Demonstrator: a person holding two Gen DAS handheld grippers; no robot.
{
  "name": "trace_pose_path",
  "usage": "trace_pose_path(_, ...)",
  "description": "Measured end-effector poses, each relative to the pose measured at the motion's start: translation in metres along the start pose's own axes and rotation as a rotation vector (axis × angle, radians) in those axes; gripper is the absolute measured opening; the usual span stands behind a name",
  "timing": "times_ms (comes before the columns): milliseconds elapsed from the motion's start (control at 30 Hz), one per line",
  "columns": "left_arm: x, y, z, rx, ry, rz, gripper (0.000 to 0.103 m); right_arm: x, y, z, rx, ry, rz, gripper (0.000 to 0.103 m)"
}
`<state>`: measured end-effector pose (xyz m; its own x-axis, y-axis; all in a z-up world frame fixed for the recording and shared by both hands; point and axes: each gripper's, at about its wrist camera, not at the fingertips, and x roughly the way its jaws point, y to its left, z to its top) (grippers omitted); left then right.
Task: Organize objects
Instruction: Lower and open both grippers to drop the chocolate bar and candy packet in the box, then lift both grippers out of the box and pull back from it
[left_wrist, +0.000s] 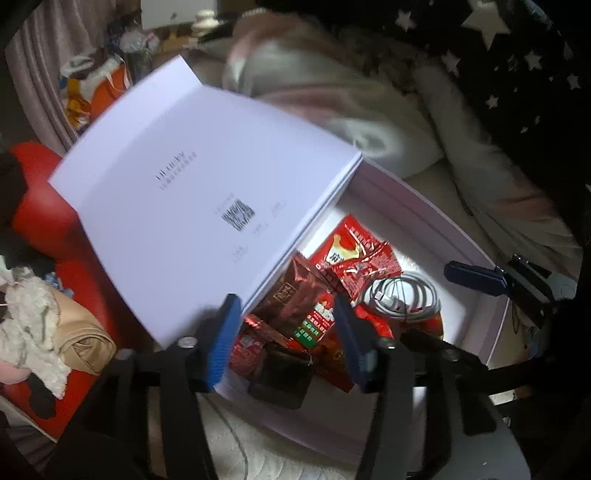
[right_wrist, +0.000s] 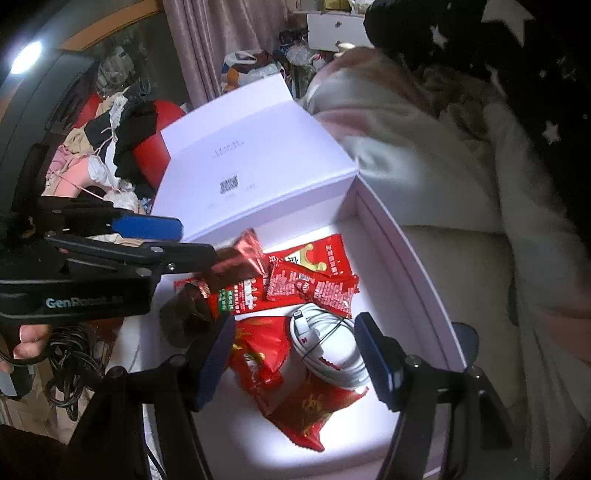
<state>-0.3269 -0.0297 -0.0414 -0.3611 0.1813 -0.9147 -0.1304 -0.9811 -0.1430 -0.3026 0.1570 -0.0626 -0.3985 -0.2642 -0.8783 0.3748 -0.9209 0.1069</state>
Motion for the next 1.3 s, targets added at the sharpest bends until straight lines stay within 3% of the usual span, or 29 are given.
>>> trace_pose_path(400,-0.063,-0.013,-0.002,0.024,-0.095,-0.014,0.058,-0.065,0.002,-0.001,0.000,-0.091,-0.034,0.067)
trace_pose_path(767,-0.112,-0.045,-0.027,0.071,-0.159,-0.040,0.058,-0.121,-0.002,-0.021,0.010,-0.149,-0.087,0.067)
trace_pose_path(1300,-0.103,-0.100,-0.084,0.127,-0.107,-0.096,0.058,-0.143,-0.016,-0.090,0.028,-0.122,-0.131,0.067)
